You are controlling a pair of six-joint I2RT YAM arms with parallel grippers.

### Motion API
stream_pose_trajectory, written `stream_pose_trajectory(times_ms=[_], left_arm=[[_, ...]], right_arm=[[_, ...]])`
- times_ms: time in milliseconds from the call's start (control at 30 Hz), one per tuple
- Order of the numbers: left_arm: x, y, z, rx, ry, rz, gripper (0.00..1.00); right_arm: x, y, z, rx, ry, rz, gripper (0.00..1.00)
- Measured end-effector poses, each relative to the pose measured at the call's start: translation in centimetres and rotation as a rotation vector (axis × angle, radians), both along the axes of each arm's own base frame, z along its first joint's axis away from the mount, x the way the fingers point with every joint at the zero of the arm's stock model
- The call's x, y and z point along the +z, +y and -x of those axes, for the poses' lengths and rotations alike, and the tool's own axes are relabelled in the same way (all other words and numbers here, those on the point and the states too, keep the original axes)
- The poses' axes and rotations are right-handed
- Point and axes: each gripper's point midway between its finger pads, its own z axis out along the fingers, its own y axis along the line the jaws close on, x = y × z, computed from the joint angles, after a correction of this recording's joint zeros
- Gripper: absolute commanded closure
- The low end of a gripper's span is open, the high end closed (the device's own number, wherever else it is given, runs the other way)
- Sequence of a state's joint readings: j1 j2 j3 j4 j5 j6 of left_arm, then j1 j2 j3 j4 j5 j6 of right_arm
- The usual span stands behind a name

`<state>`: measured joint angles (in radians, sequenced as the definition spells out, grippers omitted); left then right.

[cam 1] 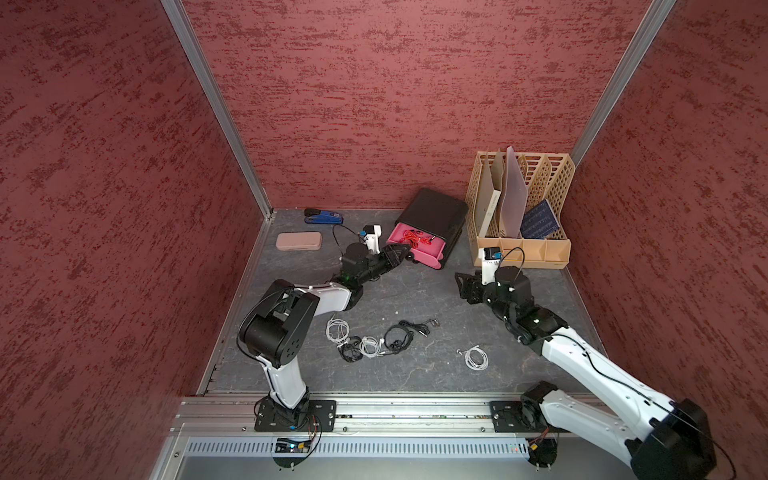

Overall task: Place the wired earphones into the drawer by color
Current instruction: Close the drawer in the storage box.

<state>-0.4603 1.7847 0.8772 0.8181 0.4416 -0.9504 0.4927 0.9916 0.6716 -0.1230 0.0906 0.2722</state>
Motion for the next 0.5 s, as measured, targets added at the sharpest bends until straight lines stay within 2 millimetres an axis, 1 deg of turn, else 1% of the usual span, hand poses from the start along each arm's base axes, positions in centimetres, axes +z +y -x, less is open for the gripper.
stream_pose_trajectory(times_ms=[133, 300, 500], left_arm=[[0.3, -0.5, -0.8, -0.008, -0.014, 0.003, 0.62], [-0.2, -1.1, -1.6, -0.021, -0.005, -0.001, 0.62], [0.3, -1.6, -2.9, -0.027, -0.023, 0.002, 0.62]], right_arm=[[0.2, 0.0, 0.0, 0.000, -0.004, -0.002, 0.29], [0.3, 0.0, 0.1, 0.000, -0.007, -0.004, 0.29], [0.3, -0.1, 0.1, -0.001, -0.008, -0.003, 0.29]])
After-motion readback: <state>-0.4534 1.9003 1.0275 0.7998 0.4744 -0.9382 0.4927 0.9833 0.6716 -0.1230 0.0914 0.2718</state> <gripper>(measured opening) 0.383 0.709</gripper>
